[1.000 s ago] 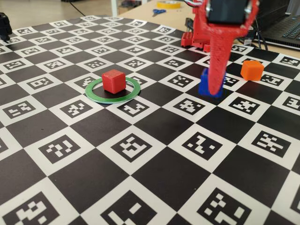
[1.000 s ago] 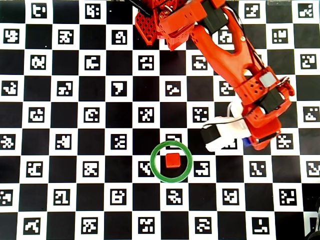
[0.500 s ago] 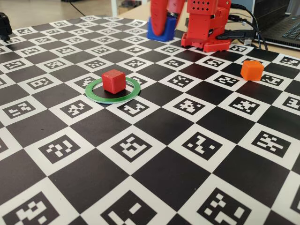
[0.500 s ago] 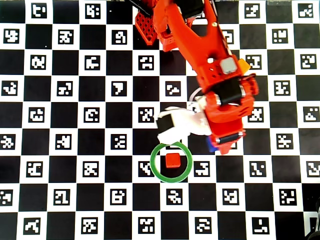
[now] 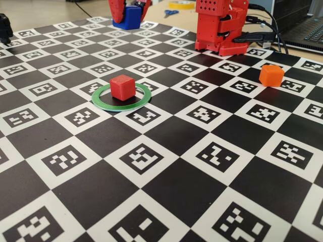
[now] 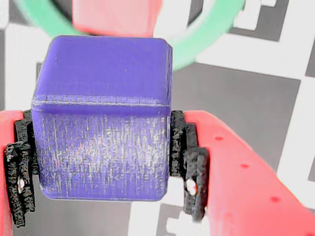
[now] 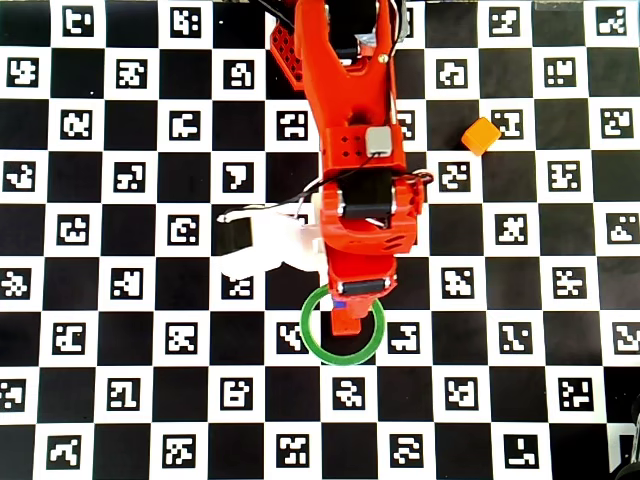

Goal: Grab the red cube then put it in the green circle then put the blue cube on top and finally the orange cube on top

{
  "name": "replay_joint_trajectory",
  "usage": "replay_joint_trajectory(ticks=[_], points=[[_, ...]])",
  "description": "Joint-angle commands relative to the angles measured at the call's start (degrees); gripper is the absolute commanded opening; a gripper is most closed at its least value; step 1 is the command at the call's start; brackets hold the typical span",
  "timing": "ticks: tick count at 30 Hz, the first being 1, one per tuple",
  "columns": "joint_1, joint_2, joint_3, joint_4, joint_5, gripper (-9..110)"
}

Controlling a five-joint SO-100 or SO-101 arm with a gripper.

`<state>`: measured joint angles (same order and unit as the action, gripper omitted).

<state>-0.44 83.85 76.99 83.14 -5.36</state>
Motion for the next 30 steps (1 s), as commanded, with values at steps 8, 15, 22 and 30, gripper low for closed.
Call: replay_joint_trajectory(ticks=[8, 15, 22, 30], points=[[-1.41, -6.15, -10.28, -3.52, 2.37, 2], [-0.88, -9.76, -9.76, -6.42, 2.55, 2], [-0.35, -11.25, -7.56, -8.96, 2.29, 2], [-0.35, -11.69, -4.75, -10.81, 2.55, 2]])
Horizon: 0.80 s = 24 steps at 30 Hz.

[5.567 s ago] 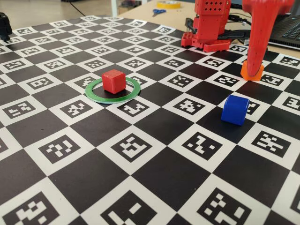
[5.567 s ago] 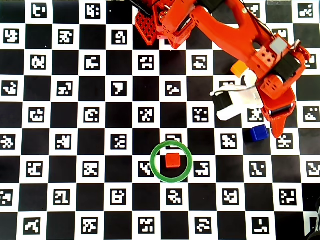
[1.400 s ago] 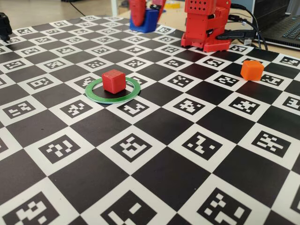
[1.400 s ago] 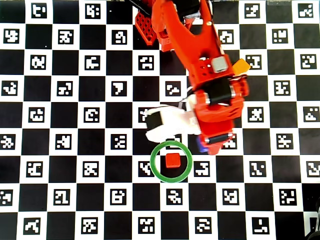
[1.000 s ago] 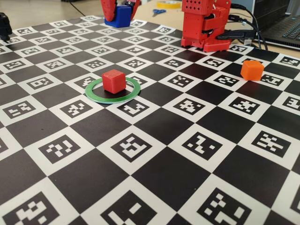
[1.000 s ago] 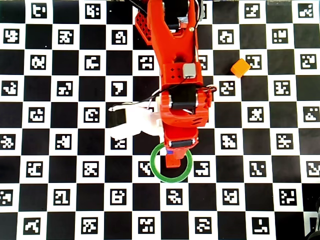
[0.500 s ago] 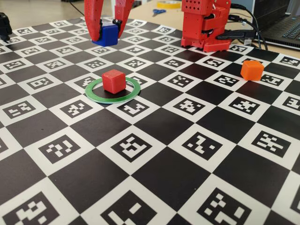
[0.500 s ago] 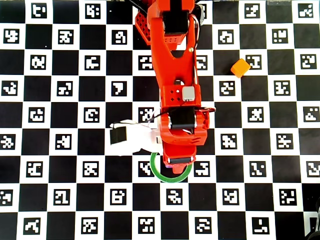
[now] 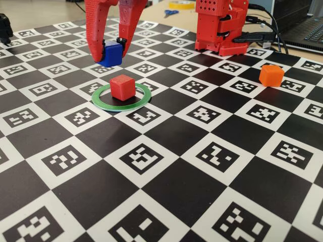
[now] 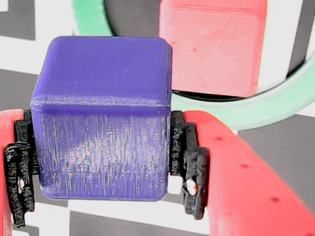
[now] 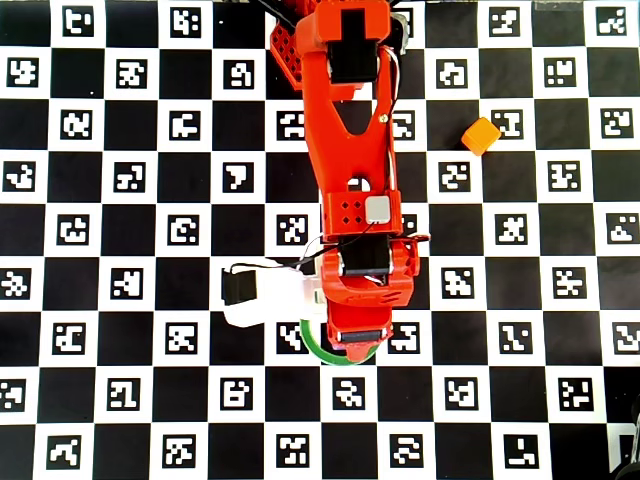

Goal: Grab the red cube then put it in the green circle then put the blue cube on top and finally the orange cube on top

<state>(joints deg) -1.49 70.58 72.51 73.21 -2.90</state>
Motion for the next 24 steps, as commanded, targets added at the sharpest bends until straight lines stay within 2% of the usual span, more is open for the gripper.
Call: replay_joint_trajectory(ticks=[1, 24], points=[[0.7, 1.58, 0.0, -0.97, 0.09, 2], [-0.18, 2.81, 7.21, -4.31, 1.76, 2]])
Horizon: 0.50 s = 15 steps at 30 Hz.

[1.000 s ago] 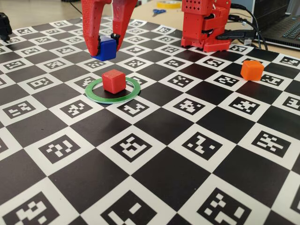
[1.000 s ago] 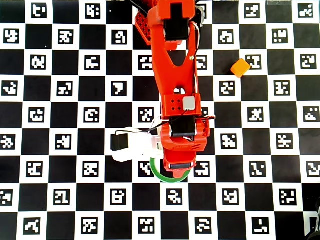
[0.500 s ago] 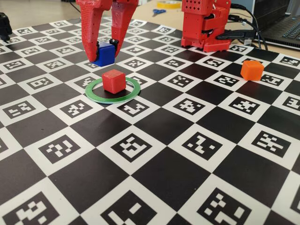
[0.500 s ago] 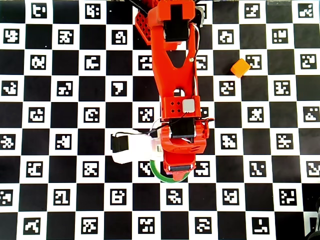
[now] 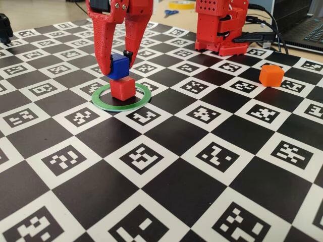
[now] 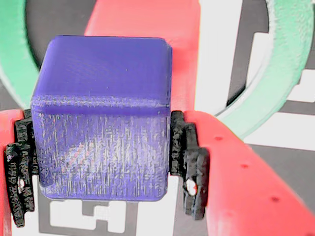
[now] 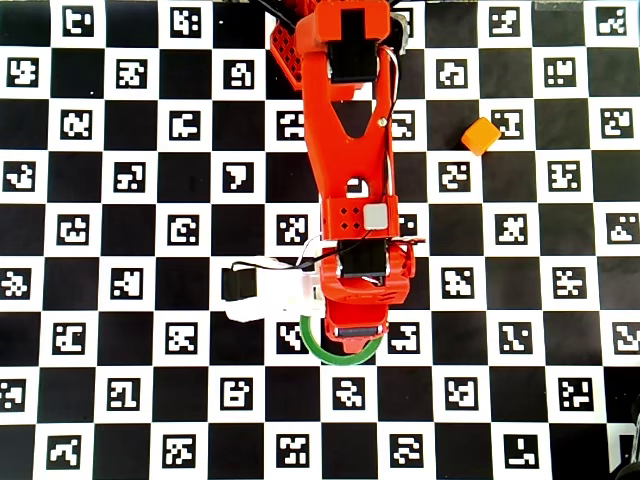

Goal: Grab the red cube then put it in the green circle then put the blue cube on top and finally the orange cube on top

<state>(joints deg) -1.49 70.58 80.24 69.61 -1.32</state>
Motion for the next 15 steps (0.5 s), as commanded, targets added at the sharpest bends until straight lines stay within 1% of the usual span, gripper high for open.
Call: replay_joint_trajectory(ticks=[1, 15], points=[[-0.26, 2.81, -0.35, -0.79, 0.26, 2], [-1.67, 2.99, 0.62, -1.05, 1.14, 2]])
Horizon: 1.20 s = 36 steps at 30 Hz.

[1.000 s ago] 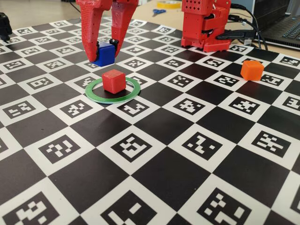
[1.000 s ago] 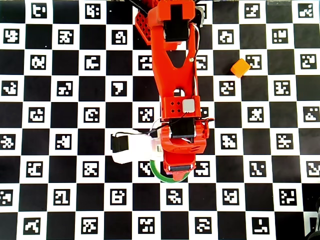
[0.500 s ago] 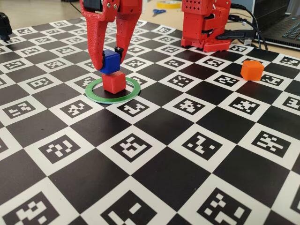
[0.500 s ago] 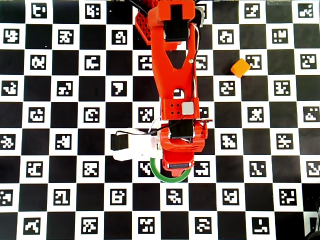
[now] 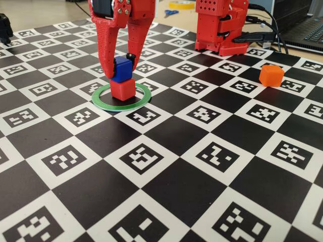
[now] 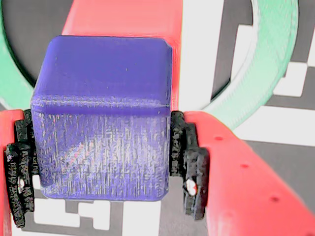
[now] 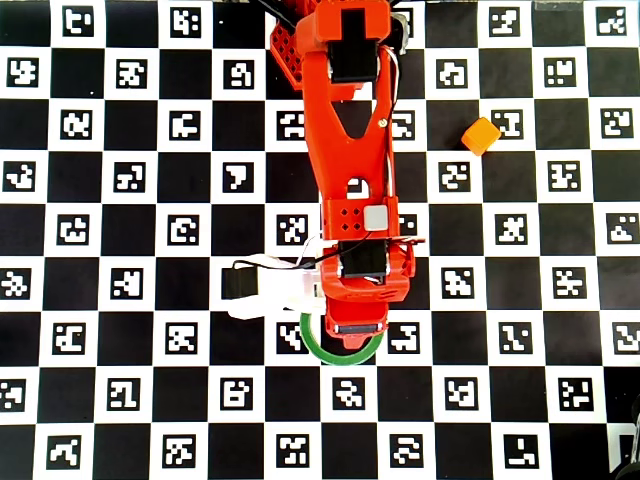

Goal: Grab the red cube then put it in the green circle then put the blue cube on top and finally the orange cube on top

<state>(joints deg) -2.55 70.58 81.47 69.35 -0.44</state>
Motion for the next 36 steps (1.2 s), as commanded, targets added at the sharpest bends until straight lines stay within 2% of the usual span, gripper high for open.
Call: replay_joint_trajectory(ticks=[1, 7, 11, 26, 36], points=[[-0.79, 2.99, -0.62, -0.79, 0.26, 2], [-0.97, 2.99, -0.53, -0.79, 0.44, 4], [-0.97, 2.99, -0.35, -0.53, 0.35, 20], [-0.18, 4.92, -0.88, 2.02, 0.53, 34], [0.0, 13.1, -0.18, 4.83, 1.14, 44]])
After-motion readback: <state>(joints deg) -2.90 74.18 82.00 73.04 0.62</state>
